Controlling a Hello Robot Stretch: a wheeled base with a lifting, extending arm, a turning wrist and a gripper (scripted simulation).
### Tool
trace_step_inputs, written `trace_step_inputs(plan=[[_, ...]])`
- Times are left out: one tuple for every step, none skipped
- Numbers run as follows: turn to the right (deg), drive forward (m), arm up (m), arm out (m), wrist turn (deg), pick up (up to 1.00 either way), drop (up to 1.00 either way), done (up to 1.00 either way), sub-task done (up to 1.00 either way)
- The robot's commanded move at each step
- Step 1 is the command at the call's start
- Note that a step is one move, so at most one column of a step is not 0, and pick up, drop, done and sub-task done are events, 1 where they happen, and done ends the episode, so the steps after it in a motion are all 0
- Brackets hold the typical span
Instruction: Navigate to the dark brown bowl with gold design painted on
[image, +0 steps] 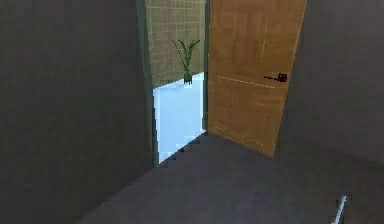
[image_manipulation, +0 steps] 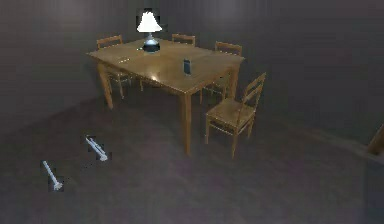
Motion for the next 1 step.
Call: trace_step_inputs(plan=[[-36.0,0.00,0.00,0.00,0.0,0.00,0.00,0.00,0.00]])
